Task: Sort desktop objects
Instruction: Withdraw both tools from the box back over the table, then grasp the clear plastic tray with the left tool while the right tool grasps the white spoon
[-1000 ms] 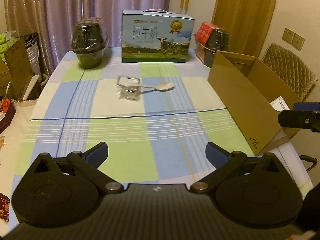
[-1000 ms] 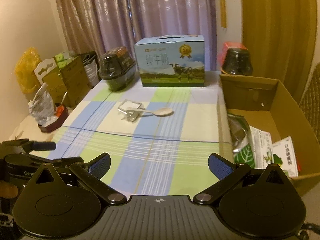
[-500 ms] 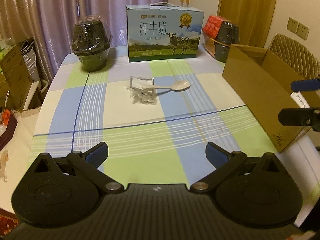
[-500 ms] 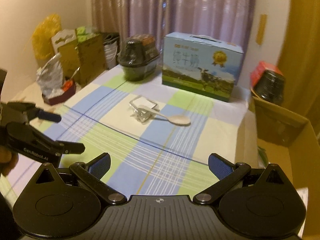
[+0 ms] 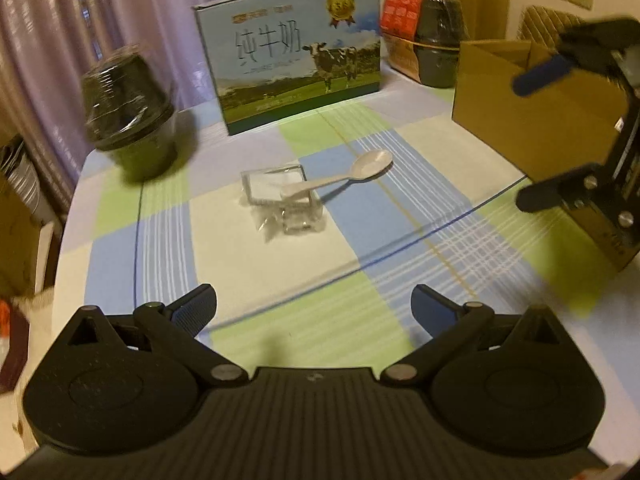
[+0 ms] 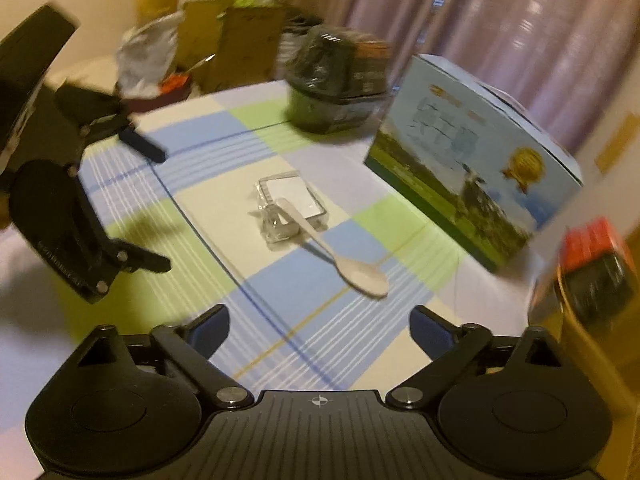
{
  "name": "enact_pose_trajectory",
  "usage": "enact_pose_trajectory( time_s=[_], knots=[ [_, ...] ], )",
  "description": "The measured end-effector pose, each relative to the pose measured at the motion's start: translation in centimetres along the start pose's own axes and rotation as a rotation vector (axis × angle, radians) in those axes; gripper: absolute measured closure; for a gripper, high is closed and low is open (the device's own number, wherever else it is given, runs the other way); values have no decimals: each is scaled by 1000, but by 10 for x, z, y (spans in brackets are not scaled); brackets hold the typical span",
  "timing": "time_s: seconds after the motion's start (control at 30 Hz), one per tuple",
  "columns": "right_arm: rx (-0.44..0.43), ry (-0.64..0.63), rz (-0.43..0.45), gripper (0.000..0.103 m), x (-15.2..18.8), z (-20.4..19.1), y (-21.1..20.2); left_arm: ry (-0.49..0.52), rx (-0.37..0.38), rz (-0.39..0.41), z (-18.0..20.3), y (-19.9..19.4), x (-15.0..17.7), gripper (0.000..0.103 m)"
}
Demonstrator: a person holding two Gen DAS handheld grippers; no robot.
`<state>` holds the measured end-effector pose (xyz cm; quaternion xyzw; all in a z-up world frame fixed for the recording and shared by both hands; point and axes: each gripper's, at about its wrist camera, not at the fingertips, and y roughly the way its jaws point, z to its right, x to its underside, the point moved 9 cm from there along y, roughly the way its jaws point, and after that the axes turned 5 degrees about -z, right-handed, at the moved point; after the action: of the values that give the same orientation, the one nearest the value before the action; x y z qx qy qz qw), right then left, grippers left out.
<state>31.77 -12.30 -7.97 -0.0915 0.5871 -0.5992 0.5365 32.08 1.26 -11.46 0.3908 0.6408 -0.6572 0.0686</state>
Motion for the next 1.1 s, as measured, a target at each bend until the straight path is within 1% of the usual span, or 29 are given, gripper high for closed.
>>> enact_pose_trajectory(
  time_s=[0.07,0.17,0.27,0.37,0.53,0.57,0.63,0.7,0.8,0.87,1.0,1.07,1.1],
  knots=[
    [3,-58,1,18,-7,3,13,37,-12,1,-4,13,-7,1],
    [27,-120,-6,24,-14,9,33,79,-33,25,-8,27,-18,1],
    [44,-189,-21,29,-15,11,52,99,-41,53,-12,40,-29,1],
    [44,-252,-41,34,-13,12,68,122,-35,75,-12,54,-36,1],
    [56,-362,-47,42,-12,11,88,192,-31,78,-7,76,-42,1],
    [52,-366,-51,45,-13,11,93,201,-36,76,-7,79,-42,1],
    [44,-367,-53,48,-14,11,100,193,-49,79,-10,87,-45,2],
    [40,-380,-53,51,-15,9,108,159,-36,85,-12,93,-48,3],
    [29,-408,-49,53,-18,4,118,135,-31,84,-13,102,-49,7],
    [28,-423,-42,54,-21,1,123,140,-25,77,-12,108,-49,14],
    [25,-429,-29,57,-29,-1,133,144,-28,83,-13,115,-48,16],
    [23,-437,-31,60,-32,-2,138,130,-26,89,-15,117,-50,21],
    [25,-444,-33,62,-32,-2,141,123,-24,89,-16,117,-50,22]
  ],
)
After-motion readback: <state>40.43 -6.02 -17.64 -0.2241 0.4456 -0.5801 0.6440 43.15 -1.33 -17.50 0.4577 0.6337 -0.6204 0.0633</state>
